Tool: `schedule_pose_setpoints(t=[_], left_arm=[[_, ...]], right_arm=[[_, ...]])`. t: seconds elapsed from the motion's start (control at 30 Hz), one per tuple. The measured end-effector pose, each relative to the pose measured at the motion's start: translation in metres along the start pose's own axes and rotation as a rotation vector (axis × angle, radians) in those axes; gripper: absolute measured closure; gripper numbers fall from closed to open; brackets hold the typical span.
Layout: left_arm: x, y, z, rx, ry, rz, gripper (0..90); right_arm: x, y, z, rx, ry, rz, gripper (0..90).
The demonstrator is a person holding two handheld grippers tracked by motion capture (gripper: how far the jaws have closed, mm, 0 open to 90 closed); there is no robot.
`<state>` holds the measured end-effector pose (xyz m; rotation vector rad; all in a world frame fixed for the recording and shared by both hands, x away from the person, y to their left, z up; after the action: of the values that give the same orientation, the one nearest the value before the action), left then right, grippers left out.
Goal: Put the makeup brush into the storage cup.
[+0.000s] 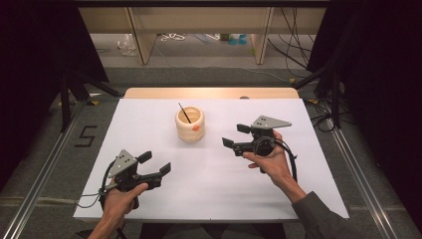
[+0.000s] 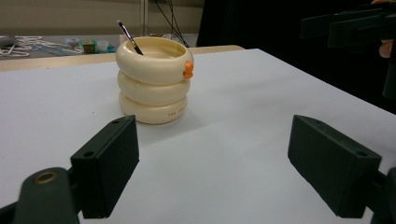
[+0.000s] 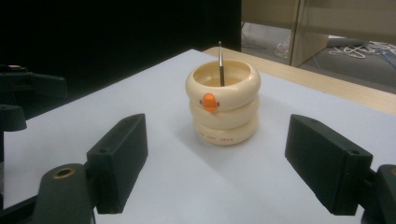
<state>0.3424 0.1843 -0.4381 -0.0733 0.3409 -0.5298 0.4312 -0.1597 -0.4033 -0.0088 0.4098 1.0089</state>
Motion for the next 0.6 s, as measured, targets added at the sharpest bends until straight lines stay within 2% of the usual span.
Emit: schedule_pose_setpoints(t=[0.03,0.1,0.27,0.4,0.47,0.6], left_arm=[[0.0,0.0,0.0,0.0,0.0,0.0,15.8],[0.0,0.0,0.0,-0.001,0.001,-0.001,15.8],[0.0,0.0,0.0,-0.002,0.002,0.001,15.8],[0.0,0.0,0.0,-0.001,0.0,-0.001,15.8],[0.0,0.0,0.0,-0.003,0.001,-0.002,15.7],[0.0,0.0,0.0,-0.002,0.0,-0.003,15.8]], right_arm=[[0.0,0.0,0.0,0.0,0.0,0.0,22.0],[-0.003,0.002,-0.003,-0.027,0.017,-0.031,20.3],[-0.008,0.006,-0.008,-0.017,0.01,-0.013,19.5],[-0.011,0.008,-0.011,-0.015,-0.005,-0.028,17.2],[-0.014,0.009,-0.015,0.004,-0.008,-0.012,16.1],[-0.018,0.011,-0.019,0.016,-0.024,-0.01,15.9]])
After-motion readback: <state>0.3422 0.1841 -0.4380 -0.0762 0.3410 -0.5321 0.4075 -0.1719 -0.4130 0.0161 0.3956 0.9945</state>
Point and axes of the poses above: each handheld gripper's, and its own axes: x roughly forward along the jaws, z roughly out of its top, y roughly to its left, the point moved 2 cm from there along x, roughly forward along the jaws, and after that the axes turned 6 degrees about z, right-handed, at the moved point
